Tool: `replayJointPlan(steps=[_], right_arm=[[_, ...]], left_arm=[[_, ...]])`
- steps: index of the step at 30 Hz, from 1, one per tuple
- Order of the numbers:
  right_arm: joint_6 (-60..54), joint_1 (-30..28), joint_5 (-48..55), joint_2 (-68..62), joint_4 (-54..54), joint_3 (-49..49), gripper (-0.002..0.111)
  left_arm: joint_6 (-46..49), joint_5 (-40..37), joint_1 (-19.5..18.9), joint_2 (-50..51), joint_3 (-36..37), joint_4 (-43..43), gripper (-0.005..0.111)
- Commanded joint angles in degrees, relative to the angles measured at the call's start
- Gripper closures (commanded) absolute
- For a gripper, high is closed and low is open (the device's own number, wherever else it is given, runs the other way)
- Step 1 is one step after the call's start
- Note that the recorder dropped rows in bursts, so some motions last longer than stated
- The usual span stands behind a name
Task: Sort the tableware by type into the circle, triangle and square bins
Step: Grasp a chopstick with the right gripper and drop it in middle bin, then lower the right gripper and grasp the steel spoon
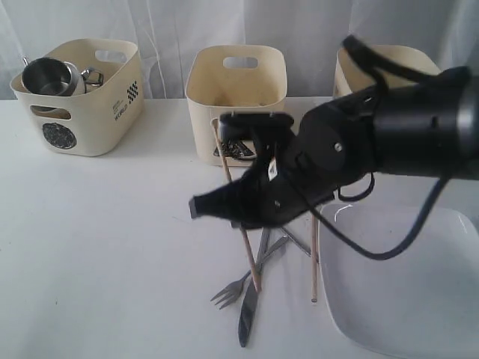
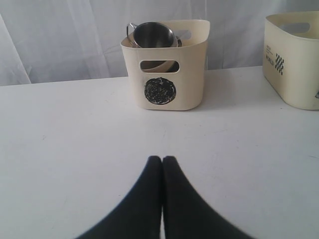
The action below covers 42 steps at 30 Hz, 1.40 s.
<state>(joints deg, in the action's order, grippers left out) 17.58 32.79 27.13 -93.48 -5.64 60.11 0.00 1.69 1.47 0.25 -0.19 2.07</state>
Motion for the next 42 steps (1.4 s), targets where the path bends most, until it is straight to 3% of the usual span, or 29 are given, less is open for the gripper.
replayJointPlan(steps=[1, 15, 27, 30, 36, 40, 42], right_arm=[[-1.5, -2.1, -10.0, 2.9, 0.5, 5.1, 0.108], [-4.2, -15.7, -19.4, -15.3, 5.2, 29.1, 0.108], [-9.9, -17.4, -19.2, -31.7, 5.2, 46.6, 0.107], [-10.3, -17.4, -16.5, -32.2, 5.2, 47.2, 0.096], [-14.9, -16.6, -5.1, -29.3, 5.6, 47.2, 0.062], [-14.9, -15.8, 2.1, -25.5, 5.6, 46.3, 0.062], [-14.4, -15.1, 4.5, -21.1, 5.6, 40.8, 0.062]], left_arm=[[0.0, 0.0, -0.2, -0.3, 0.2, 0.2, 0.107], [0.0, 0.0, -0.2, -0.3, 0.2, 0.2, 0.107], [0.0, 0.0, -0.2, -0.3, 0.2, 0.2, 0.107], [0.0, 0.0, -0.2, -0.3, 0.2, 0.2, 0.107], [0.0, 0.0, -0.2, -0.3, 0.2, 0.2, 0.107], [0.0, 0.0, -0.2, -0.3, 0.2, 0.2, 0.107], [0.0, 0.0, -0.2, -0.3, 0.2, 0.2, 0.107]])
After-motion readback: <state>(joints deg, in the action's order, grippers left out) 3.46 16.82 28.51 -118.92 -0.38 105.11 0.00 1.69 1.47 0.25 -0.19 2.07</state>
